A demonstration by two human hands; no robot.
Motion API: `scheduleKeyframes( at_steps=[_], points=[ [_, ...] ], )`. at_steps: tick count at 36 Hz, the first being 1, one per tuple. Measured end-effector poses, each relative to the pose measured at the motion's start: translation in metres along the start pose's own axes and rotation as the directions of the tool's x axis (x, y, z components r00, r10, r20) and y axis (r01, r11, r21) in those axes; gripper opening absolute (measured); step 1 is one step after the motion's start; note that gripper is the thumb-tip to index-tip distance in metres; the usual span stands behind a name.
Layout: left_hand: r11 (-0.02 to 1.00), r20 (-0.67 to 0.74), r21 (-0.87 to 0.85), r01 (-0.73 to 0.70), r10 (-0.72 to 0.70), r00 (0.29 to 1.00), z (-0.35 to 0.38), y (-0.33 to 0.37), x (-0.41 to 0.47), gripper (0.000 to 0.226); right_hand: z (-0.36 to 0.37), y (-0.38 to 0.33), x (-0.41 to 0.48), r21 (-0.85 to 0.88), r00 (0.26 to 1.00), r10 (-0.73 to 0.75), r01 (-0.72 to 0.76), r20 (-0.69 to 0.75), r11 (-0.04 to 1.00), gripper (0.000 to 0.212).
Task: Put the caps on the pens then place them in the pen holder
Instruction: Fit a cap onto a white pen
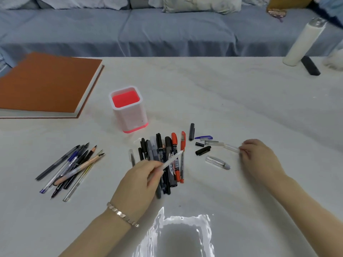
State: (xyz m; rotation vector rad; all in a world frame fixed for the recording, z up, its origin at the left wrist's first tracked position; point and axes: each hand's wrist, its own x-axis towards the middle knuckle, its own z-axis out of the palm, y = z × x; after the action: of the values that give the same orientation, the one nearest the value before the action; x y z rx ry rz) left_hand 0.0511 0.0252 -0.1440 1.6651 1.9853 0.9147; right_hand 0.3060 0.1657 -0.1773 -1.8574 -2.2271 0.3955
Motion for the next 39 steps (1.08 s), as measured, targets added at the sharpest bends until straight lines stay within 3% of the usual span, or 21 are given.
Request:
scheduleKeyframes(
  at_steps=[9, 13, 17, 23, 28, 31, 34, 36, 37, 39],
  points=[
    [0.999, 0.028, 0.010, 0.037, -0.038, 0.999, 0.002, -0.002, -0.003, 0.016, 0.005, -0.003, -0.014, 0.066, 0.982, -0.154, 0.147, 0.114, 0.987, 0.023],
    [0.998, 0.037, -0.006, 0.062, -0.061, 0.997, 0.003, -0.001, -0.006, 0.016, 0.010, -0.006, -0.010, 0.159, 0.980, -0.116, 0.090, 0.161, 0.983, 0.025],
    [0.998, 0.035, -0.015, 0.065, -0.065, 0.997, 0.000, -0.001, -0.009, 0.016, 0.011, -0.009, -0.005, 0.219, 0.994, -0.031, 0.008, 0.101, 0.976, 0.022],
    [0.995, 0.039, -0.038, 0.097, -0.096, 0.995, -0.005, 0.000, -0.008, 0.014, 0.012, -0.015, -0.007, 0.153, 0.999, 0.028, -0.035, 0.043, 0.988, 0.016],
    [0.992, 0.038, -0.063, 0.112, -0.110, 0.993, -0.006, 0.001, -0.008, 0.011, 0.010, -0.032, -0.018, 0.252, 0.998, -0.046, 0.058, -0.051, 0.966, 0.023],
    [0.991, 0.035, -0.074, 0.115, -0.113, 0.993, -0.006, 0.002, -0.009, 0.013, 0.001, -0.049, -0.029, 0.569, 0.997, -0.010, 0.053, -0.078, 0.820, 0.023],
    [0.988, 0.050, -0.094, 0.123, -0.119, 0.992, -0.006, 0.002, -0.011, 0.013, -0.004, -0.068, -0.037, 0.867, 0.983, 0.106, -0.181, 0.149, 0.464, 0.024],
    [0.985, 0.060, -0.118, 0.127, -0.120, 0.991, -0.005, 0.002, -0.012, 0.014, -0.007, -0.080, -0.041, 0.916, 0.935, 0.118, -0.352, 0.335, 0.190, 0.026],
    [0.983, 0.063, -0.128, 0.130, -0.123, 0.990, -0.005, 0.003, -0.012, 0.018, -0.007, -0.085, -0.044, 0.912, 0.917, 0.116, -0.394, 0.381, 0.117, 0.026],
    [0.979, 0.069, -0.145, 0.142, -0.133, 0.989, -0.005, 0.003, -0.012, 0.024, -0.006, -0.092, -0.050, 0.903, 0.905, 0.112, -0.421, 0.411, 0.089, 0.020]
  ],
)
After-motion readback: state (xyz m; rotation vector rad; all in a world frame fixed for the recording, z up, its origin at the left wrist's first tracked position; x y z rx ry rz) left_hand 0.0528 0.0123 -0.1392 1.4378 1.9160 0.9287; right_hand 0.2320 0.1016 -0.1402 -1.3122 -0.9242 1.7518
